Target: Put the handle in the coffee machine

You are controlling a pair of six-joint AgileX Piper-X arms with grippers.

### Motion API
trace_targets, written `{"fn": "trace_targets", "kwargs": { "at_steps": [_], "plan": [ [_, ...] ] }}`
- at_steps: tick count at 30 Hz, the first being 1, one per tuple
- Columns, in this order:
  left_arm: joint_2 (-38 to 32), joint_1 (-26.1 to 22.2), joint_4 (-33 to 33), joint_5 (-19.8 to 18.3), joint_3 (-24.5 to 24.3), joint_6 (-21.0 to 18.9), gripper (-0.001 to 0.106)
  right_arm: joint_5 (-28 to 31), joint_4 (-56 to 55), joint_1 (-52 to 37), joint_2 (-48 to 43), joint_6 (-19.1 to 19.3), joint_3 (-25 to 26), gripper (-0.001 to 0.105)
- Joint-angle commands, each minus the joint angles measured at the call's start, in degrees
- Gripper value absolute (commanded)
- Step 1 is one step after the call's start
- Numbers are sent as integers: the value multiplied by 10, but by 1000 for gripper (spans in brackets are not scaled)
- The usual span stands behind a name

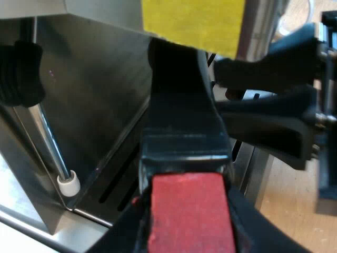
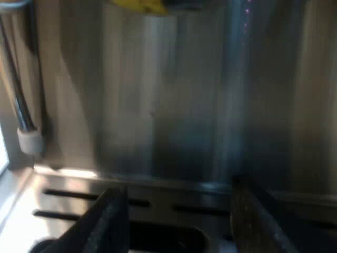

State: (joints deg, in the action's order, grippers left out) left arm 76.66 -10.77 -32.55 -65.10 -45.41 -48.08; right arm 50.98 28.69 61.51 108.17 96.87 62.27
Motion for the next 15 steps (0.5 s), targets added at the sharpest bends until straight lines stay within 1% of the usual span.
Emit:
{"fn": "trace_targets", "kwargs": {
  "at_steps": [1,2,4,5,6,7,9,10,12,13,15],
  "plan": [
    [-17,1,32,-79,-16,-11,0,-24,36,-10,9,6,2,46],
    [-17,1,32,-79,-16,-11,0,-26,92,-21,19,8,2,46],
    [-17,1,32,-79,-16,-11,0,-26,113,-25,23,11,2,46],
    [-17,1,32,-79,-16,-11,0,-26,148,-27,32,29,2,46],
    [-17,1,32,-79,-16,-11,0,-26,160,-27,34,40,2,46],
    [-17,1,32,-79,-16,-11,0,-26,179,-27,39,65,2,46],
    [-17,1,32,-79,-16,-11,0,-26,192,-27,42,76,2,46],
    [-17,1,31,-79,-16,-11,0,-29,225,-27,47,90,2,46],
    [-17,1,29,-79,-16,-11,0,-29,248,-27,50,113,2,46],
    [-17,1,28,-79,-16,-11,0,-29,267,-27,51,135,2,46],
    [-17,1,28,-81,-16,-11,0,-29,270,-27,52,138,2,46]
  ]
}}
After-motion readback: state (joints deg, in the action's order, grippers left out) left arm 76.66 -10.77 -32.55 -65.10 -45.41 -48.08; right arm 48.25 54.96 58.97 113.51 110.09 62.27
